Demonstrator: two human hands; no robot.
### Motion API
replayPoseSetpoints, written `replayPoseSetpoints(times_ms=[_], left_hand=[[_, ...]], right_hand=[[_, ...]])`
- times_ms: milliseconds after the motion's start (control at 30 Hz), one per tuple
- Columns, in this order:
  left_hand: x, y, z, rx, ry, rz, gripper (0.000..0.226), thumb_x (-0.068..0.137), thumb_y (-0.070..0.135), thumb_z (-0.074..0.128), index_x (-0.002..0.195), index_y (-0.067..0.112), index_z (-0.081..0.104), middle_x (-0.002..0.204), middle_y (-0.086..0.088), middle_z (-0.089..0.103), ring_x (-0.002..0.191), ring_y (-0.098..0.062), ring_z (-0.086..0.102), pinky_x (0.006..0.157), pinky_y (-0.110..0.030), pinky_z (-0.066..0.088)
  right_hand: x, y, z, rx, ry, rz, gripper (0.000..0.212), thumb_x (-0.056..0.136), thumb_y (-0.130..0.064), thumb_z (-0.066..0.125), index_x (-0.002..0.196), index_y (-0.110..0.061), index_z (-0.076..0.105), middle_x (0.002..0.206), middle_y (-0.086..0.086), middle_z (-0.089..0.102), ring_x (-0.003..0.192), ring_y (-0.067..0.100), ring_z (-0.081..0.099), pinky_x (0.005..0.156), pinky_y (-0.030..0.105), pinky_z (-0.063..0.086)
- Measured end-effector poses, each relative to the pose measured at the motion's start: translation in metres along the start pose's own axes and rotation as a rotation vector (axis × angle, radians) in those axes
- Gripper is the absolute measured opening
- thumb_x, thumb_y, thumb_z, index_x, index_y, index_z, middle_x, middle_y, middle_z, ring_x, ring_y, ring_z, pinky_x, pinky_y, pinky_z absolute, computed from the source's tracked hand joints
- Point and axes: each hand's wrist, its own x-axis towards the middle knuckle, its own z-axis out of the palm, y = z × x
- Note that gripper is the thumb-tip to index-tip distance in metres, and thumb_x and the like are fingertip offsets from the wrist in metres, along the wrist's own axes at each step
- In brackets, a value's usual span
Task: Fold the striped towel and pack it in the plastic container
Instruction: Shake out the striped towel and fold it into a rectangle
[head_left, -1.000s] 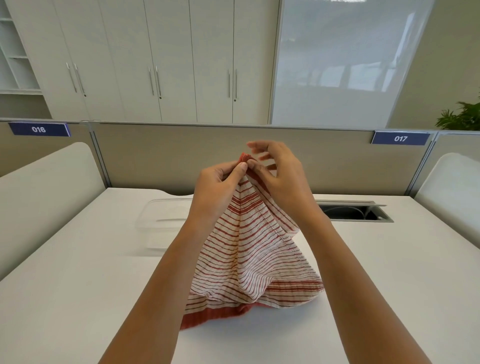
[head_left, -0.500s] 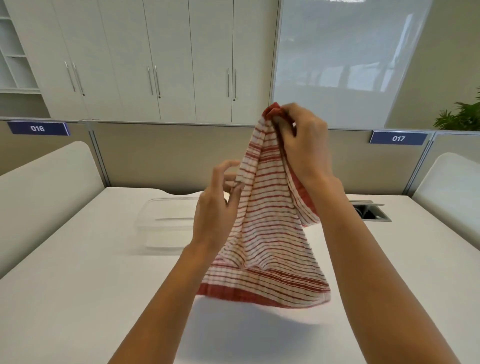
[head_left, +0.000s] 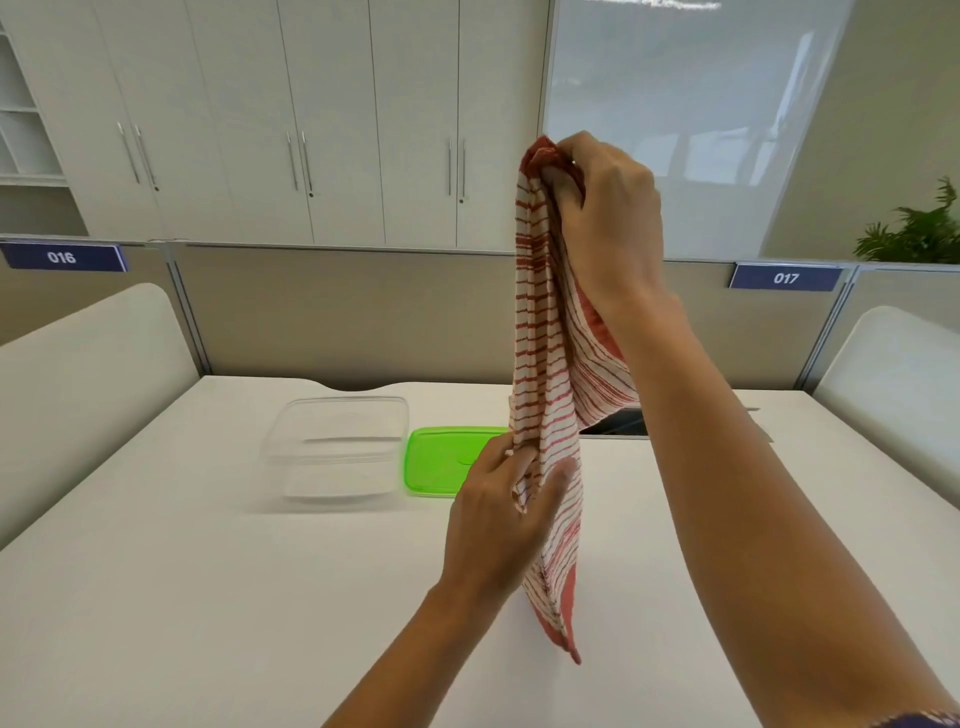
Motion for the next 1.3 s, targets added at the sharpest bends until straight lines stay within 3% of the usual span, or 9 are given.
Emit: replayPoseSetpoints(times_ms=[67,300,533,667,733,833,1000,1167,1300], left_hand=[[0.002,-0.004,0.001,0.075,0.025,0.022,0.039,0.083,0.05,0.053,0.096,0.016,0.069,0.102,0.007,0.062,0.087,-0.008,0.059,0.072,-0.02,0.054],[0.021,-0.06,-0.022,0.047,-0.168,-0.178,0.024,0.085,0.019,0.065,0.085,-0.003,0.073,0.09,-0.02,0.07,0.081,-0.033,0.064,0.076,-0.041,0.049],[0.057,-0.111,-0.122,0.14,-0.245,-0.28,0.011,0.079,0.016,0.07,0.078,0.006,0.074,0.075,-0.008,0.07,0.072,-0.016,0.058,0.063,-0.007,0.039],[0.079,-0.116,-0.174,0.171,-0.19,-0.263,0.01,0.077,0.019,0.073,0.068,0.024,0.072,0.069,-0.007,0.069,0.067,-0.012,0.053,0.066,-0.019,0.041],[0.084,-0.117,-0.191,0.13,-0.137,-0.271,0.008,0.074,0.026,0.075,0.067,0.03,0.074,0.061,0.005,0.07,0.063,-0.006,0.057,0.063,-0.013,0.042],[0.084,-0.118,-0.201,-0.071,-0.037,-0.315,0.009,0.072,0.025,0.075,0.079,0.031,0.076,0.069,0.018,0.074,0.064,0.005,0.065,0.071,-0.02,0.05],[0.07,-0.126,-0.191,-0.347,0.011,-0.39,0.015,0.066,0.029,0.075,0.081,0.026,0.078,0.079,0.01,0.077,0.071,-0.005,0.07,0.066,-0.015,0.057],[0.058,-0.149,-0.183,-0.474,-0.133,-0.549,0.033,0.059,0.031,0.077,0.089,0.018,0.077,0.089,-0.003,0.078,0.076,-0.013,0.073,0.062,-0.018,0.057],[0.049,-0.167,-0.164,-0.413,-0.291,-0.72,0.035,0.063,0.038,0.075,0.094,0.021,0.075,0.09,-0.003,0.078,0.076,-0.014,0.073,0.059,-0.02,0.057]], right_hand=[[0.0,0.001,-0.002,0.003,0.005,0.013,0.025,0.097,-0.024,0.045,0.111,-0.011,0.061,0.105,0.005,0.068,0.092,0.018,0.061,0.076,0.021,0.045],[0.002,0.029,-0.024,0.032,0.09,0.1,0.024,0.095,-0.024,0.047,0.11,-0.014,0.063,0.105,0.004,0.069,0.092,0.014,0.059,0.076,0.02,0.042],[-0.017,0.095,-0.042,0.002,0.02,0.252,0.025,0.092,-0.03,0.051,0.11,-0.019,0.064,0.107,0.004,0.069,0.089,0.011,0.055,0.08,0.023,0.04],[-0.039,0.133,-0.04,0.041,-0.058,0.409,0.026,0.091,-0.037,0.051,0.11,-0.023,0.062,0.108,0.001,0.067,0.091,0.011,0.054,0.083,0.03,0.044],[-0.053,0.145,-0.035,0.086,-0.083,0.47,0.027,0.092,-0.037,0.05,0.111,-0.021,0.061,0.109,0.003,0.066,0.096,0.017,0.058,0.087,0.037,0.048],[-0.074,0.155,-0.027,0.119,-0.077,0.535,0.028,0.095,-0.036,0.046,0.112,-0.018,0.058,0.101,0.002,0.062,0.091,0.018,0.056,0.076,0.033,0.043],[-0.112,0.16,-0.016,0.184,-0.05,0.617,0.024,0.097,-0.039,0.038,0.107,-0.022,0.05,0.093,-0.004,0.058,0.088,0.018,0.055,0.077,0.037,0.045],[-0.141,0.171,-0.014,0.144,-0.091,0.712,0.027,0.097,-0.041,0.036,0.114,-0.025,0.05,0.091,-0.005,0.057,0.083,0.017,0.055,0.078,0.035,0.044],[-0.169,0.193,-0.005,0.051,-0.36,0.812,0.03,0.097,-0.037,0.039,0.119,-0.021,0.052,0.101,0.004,0.059,0.086,0.018,0.054,0.081,0.037,0.045]])
